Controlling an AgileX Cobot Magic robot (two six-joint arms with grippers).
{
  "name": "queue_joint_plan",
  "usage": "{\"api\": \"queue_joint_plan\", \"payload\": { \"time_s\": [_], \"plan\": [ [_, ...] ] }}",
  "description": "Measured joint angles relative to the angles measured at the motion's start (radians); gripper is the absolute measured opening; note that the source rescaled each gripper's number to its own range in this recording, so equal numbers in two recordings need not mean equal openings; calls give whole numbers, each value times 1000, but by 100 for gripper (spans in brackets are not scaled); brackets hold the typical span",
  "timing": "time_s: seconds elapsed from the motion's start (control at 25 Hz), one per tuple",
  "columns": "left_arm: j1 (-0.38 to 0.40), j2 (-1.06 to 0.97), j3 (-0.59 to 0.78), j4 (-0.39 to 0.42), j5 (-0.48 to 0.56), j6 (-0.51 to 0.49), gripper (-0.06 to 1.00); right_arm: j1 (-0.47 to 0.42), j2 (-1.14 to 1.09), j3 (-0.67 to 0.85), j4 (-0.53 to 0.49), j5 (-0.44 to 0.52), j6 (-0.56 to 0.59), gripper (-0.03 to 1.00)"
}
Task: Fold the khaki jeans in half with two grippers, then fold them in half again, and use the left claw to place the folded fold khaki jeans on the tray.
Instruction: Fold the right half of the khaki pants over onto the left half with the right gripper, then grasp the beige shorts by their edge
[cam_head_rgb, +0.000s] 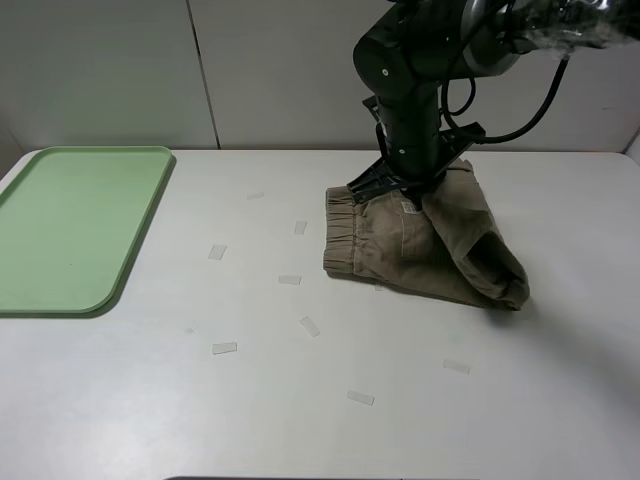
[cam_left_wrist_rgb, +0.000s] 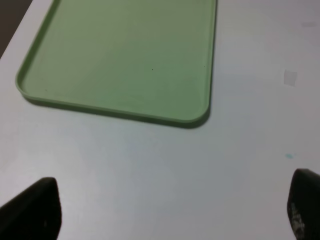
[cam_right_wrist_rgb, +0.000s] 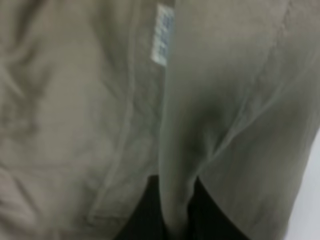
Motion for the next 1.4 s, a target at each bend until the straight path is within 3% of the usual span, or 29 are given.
{"api": "queue_joint_plan", "payload": {
  "time_s": [0.12,0.2,0.28,0.32,0.36,0.4,0.48,0.68,0.92,1.16,1.4],
  "plan": [
    [0,0,0,0,0,0,89,3,0,-1,16,-19,21,4],
    [0,0,0,0,0,0,89,3,0,-1,24,-20,36,12],
    [0,0,0,0,0,0,89,3,-2,-1,55,-29,46,41],
    [0,0,0,0,0,0,89,3,-3,-1,84,-43,51,64],
    [0,0,0,0,0,0,89,3,-4,-2,113,-52,57,79],
    [0,0,0,0,0,0,89,3,-6,-6,153,-59,61,88],
    [0,0,0,0,0,0,89,3,-9,-29,210,-64,63,96],
    [0,0,0,0,0,0,89,3,-19,-117,240,-44,50,100],
    [0,0,0,0,0,0,89,3,-49,-196,247,126,-102,100],
    [0,0,0,0,0,0,89,3,-186,-150,346,145,-254,100],
    [0,0,1,0,0,0,89,3,-396,17,453,147,-395,100]
  ]
}}
